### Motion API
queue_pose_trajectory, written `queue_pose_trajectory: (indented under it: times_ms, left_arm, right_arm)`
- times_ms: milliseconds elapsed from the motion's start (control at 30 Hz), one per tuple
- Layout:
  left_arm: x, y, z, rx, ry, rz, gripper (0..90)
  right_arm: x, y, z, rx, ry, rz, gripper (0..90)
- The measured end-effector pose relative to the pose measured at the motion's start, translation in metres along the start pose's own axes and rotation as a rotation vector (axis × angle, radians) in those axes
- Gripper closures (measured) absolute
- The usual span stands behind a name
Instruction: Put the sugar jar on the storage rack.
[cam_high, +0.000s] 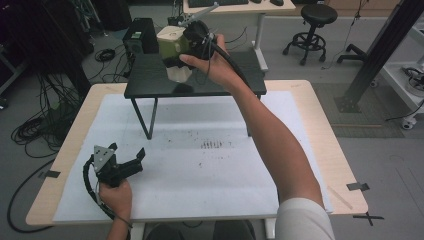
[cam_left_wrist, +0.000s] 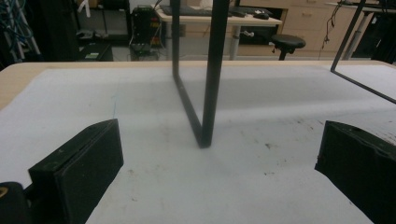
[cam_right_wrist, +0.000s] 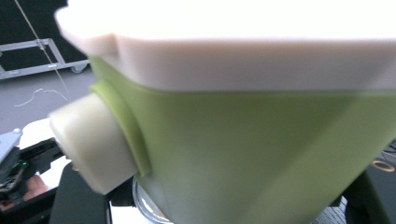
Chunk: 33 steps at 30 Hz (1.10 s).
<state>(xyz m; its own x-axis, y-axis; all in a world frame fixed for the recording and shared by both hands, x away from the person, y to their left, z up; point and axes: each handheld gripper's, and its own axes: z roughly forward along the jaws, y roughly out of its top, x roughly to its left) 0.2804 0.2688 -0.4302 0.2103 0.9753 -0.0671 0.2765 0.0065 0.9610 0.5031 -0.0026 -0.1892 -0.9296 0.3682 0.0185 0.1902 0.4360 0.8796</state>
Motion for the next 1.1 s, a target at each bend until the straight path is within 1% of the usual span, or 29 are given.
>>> queue_pose_trajectory:
  times_ms: [333,533,600,733,867,1100]
  left_arm:
    - [-0.001,0.0,0.0,0.001,-0.001,0.013,0.7]
    - [-0.001,0.0,0.0,0.001,0.001,0.012,0.7]
    - [-0.001,0.0,0.0,0.0,0.002,0.013,0.7]
    - [-0.001,0.0,0.0,0.001,0.003,0.011,0.7]
    - [-0.001,0.0,0.0,-0.001,0.003,0.014,0.7]
    - [-0.001,0.0,0.0,-0.001,0.005,0.012,0.7]
  right_arm:
    - [-0.009,-0.013,0.011,0.005,-0.035,0.041,29.6]
    - [-0.01,-0.02,0.016,0.015,-0.035,0.052,29.6]
    - [-0.01,-0.022,0.017,0.003,-0.036,0.057,29.6]
    - [-0.009,-0.024,0.017,-0.01,-0.043,0.049,29.5]
    - [-0.009,-0.024,0.017,-0.004,-0.044,0.039,29.5]
    - [-0.009,-0.024,0.016,-0.002,-0.04,0.036,29.5]
